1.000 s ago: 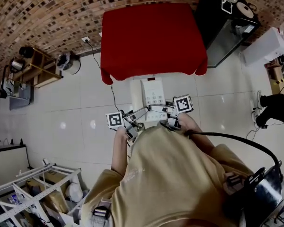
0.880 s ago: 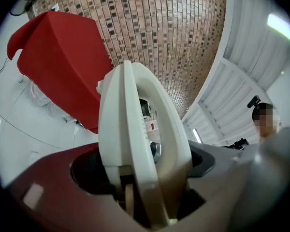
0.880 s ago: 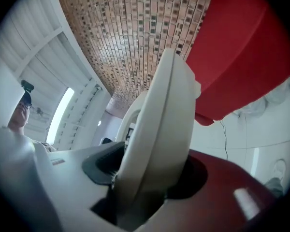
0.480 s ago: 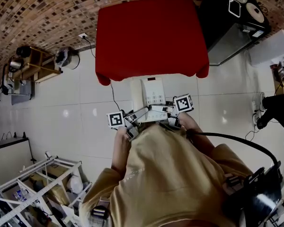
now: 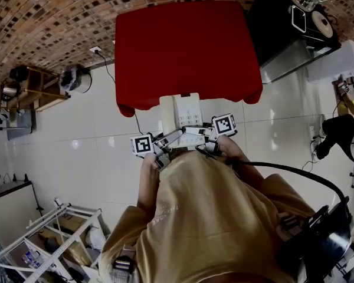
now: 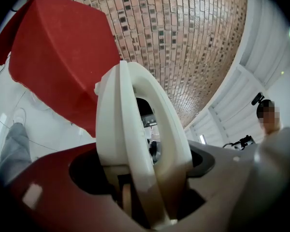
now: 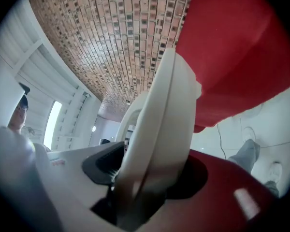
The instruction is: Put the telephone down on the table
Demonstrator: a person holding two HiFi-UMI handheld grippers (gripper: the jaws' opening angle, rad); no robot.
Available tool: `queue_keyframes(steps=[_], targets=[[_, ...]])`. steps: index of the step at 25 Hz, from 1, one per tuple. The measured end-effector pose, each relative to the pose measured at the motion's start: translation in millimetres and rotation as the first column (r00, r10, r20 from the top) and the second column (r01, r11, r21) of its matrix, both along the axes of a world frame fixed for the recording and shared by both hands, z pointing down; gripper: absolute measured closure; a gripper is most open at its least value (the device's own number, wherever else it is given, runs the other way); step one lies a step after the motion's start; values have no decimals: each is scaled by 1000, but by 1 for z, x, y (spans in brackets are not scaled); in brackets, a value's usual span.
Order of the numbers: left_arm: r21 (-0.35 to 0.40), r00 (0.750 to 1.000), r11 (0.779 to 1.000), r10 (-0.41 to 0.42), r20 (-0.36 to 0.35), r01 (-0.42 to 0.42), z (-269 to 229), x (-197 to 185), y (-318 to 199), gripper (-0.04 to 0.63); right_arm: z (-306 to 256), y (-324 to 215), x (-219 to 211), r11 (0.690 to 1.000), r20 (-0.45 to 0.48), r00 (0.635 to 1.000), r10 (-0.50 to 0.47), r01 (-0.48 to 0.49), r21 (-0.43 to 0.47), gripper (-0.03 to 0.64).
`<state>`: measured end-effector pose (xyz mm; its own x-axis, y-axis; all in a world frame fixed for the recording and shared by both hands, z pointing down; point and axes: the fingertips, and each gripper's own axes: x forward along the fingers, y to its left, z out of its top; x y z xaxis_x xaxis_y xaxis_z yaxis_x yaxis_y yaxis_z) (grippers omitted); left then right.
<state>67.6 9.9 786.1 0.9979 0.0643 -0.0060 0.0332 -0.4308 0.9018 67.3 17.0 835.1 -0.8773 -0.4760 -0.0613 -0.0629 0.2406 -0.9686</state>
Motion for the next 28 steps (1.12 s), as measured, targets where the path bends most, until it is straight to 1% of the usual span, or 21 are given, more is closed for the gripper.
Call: queue_keyframes(steps=[1, 2, 4, 5, 7, 8, 10, 11, 12, 13, 14, 15, 16, 17, 18, 20, 23, 24, 26, 27, 28], targets=[[5, 1000, 1000, -2, -4, 2, -3, -2, -12, 206, -1, -11, -2, 1000, -1, 1000, -4, 4, -11, 368], [1, 1000, 1000, -10, -7, 10, -4, -4, -24, 206, -5, -25, -4, 1000, -16, 1000, -16, 16, 9, 367], [-43, 999, 998, -47, 0, 46, 0, -16, -49, 206, -14, -54, -12, 997, -53, 997, -49, 52, 51, 367], [-52, 998, 996, -66, 0, 66, 0, -24, -64, 206, -13, -69, -19, 997, -56, 996, -67, 69, 38, 367], [5, 995, 996, -93, -36, 93, -10, -40, -101, 206, -5, -100, -36, 994, -39, 994, -102, 100, -40, 367], [7, 992, 993, -113, -49, 114, -10, -49, -120, 206, -3, -118, -45, 991, -39, 992, -121, 118, -63, 367], [-38, 985, 986, -162, -52, 160, -1, -72, -152, 206, -1, -153, -66, 985, -64, 984, -167, 163, -63, 365], [-35, 984, 985, -171, -49, 169, 3, -82, -166, 206, -2, -171, -77, 980, -88, 977, -196, 193, -39, 365], [-40, 984, 984, -176, -29, 174, 12, -92, -178, 204, -5, -189, -89, 973, -121, 966, -229, 231, 6, 365], [-70, 983, 981, -183, 12, 184, 26, -102, -187, 201, -8, -205, -100, 961, -154, 953, -262, 272, 44, 365], [-100, 980, 975, -192, 52, 196, 39, -112, -194, 196, -6, -217, -110, 951, -175, 940, -293, 306, 50, 362], [-118, 977, 971, -201, 74, 209, 48, -120, -202, 193, 0, -226, -118, 944, -179, 931, -318, 328, 27, 363], [-125, 974, 967, -212, 82, 221, 53, -128, -213, 193, 9, -236, -125, 942, -168, 928, -334, 336, -19, 362], [-130, 971, 964, -223, 82, 232, 57, -136, -229, 193, 18, -250, -131, 940, -154, 928, -340, 334, -64, 363], [-136, 970, 961, -231, 80, 240, 61, -143, -249, 195, 25, -268, -137, 939, -147, 928, -343, 332, -90, 362], [-157, 967, 955, -243, 77, 252, 71, -151, -283, 195, 33, -302, -146, 935, -151, 923, -353, 340, -104, 360], [-197, 961, 941, -265, 84, 277, 97, -156, -311, 195, 44, -333, -156, 920, -178, 903, -390, 387, -52, 356], [-211, 958, 935, -272, 90, 286, 106, -158, -318, 195, 54, -339, -157, 919, -177, 901, -395, 386, -86, 356], [-238, 951, 922, -284, 124, 306, 121, -161, -325, 195, 74, -343, -156, 911, -169, 900, -402, 376, -168, 354], [-243, 947, 919, -278, 160, 311, 129, -161, -326, 195, 81, -345, -156, 907, -176, 895, -409, 379, -182, 352], [-237, 943, 923, -259, 208, 305, 136, -160, -325, 195, 87, -347, -154, 904, -193, 888, -419, 386, -183, 350]])
